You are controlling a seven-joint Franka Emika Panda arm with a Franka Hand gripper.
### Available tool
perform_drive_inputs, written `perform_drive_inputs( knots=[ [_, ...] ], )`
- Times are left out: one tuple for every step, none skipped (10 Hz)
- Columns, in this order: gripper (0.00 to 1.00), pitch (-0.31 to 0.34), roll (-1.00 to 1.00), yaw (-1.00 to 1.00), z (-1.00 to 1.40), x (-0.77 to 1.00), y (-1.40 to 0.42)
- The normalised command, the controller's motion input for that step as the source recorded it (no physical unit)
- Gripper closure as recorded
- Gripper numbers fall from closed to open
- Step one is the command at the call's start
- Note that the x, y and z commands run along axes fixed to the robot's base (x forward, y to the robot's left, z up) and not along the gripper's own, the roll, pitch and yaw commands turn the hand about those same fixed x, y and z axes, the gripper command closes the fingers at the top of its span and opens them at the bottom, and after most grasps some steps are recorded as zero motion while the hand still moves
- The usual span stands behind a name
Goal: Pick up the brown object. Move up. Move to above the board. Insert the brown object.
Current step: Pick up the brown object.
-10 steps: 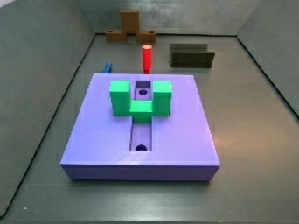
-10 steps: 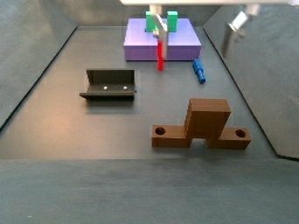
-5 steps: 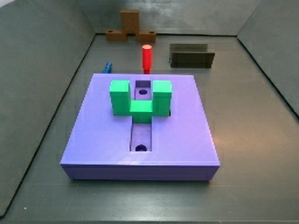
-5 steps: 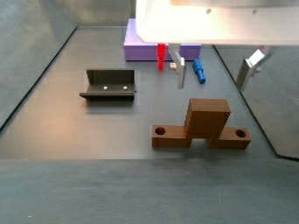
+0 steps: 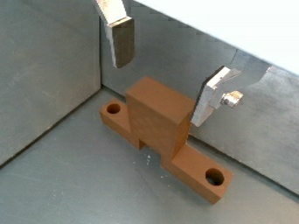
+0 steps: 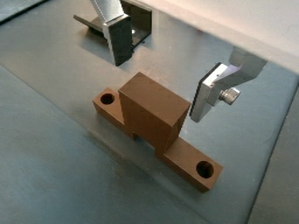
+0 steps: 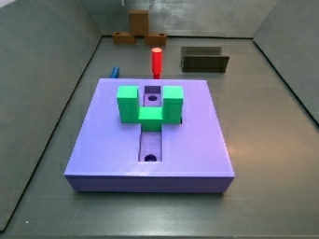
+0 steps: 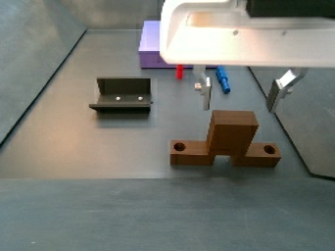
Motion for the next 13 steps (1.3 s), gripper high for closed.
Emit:
perform_drive_inputs(
  knots=[
    [0.0,0.0,0.06,0.0,-0.29,0.0,0.03],
    [0.0,0.0,0.05,0.0,-0.27,0.0,0.09],
    [0.0,0.0,0.07,0.01,-0.24,0.0,0.09],
    [0.0,0.0,0.05,0.02,-0.21,0.0,0.1],
    [0.0,-0.026,0.05,0.17,-0.18,0.0,0.11],
    [0.0,-0.029,0.03,0.17,-0.18,0.0,0.04],
    [0.0,0.0,0.0,0.0,-0.22,0.0,0.0],
    [0.0,-0.004,0.02,0.0,-0.27,0.0,0.01],
    [0.0,0.0,0.01,0.0,-0.26,0.0,0.03],
    [0.0,0.0,0.0,0.0,-0.25,0.0,0.04],
    [0.0,-0.004,0.0,0.01,-0.25,0.0,0.05],
    [0.0,0.0,0.0,0.01,-0.05,0.0,0.0],
    [0.0,0.0,0.0,0.0,0.0,0.0,0.0]
  ],
)
